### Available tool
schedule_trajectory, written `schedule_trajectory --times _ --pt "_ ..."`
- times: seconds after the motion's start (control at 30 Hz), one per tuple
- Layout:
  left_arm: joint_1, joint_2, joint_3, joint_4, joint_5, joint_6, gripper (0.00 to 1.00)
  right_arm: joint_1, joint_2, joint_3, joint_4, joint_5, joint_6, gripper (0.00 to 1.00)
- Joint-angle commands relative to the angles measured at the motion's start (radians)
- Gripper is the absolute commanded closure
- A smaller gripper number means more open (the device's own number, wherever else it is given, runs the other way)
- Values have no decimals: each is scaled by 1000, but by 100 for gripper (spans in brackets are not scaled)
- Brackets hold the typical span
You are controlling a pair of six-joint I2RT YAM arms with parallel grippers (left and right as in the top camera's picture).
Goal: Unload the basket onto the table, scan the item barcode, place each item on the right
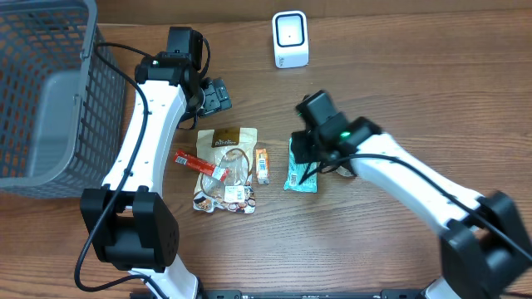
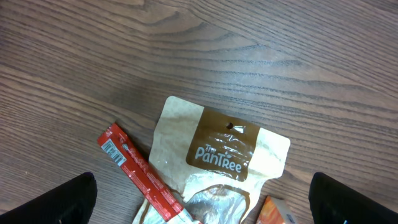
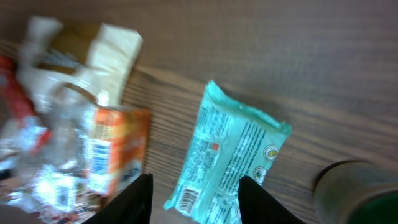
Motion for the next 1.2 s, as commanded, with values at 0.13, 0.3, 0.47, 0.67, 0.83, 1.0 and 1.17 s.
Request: schedule_trajectory --times 0.13,0.3,0.47,0.67,0.83,1.0,1.17 --pt "0 -16 12 1 -11 11 0 58 98 0 9 189 116 54" --pt "0 -16 12 1 -11 11 0 59 101 -1 -27 190 136 56" --pt "0 -16 12 1 -11 11 0 60 101 -5 -30 190 136 56" --pt "0 -16 12 1 -11 11 1 60 119 -5 -27 190 136 55" --pt "0 -16 12 1 -11 11 0 61 153 -4 -21 132 136 51" --pt "0 -16 12 1 -11 11 0 63 168 -4 -14 89 105 52" --pt "0 -16 12 1 -11 11 0 64 168 -4 -8 58 22 52"
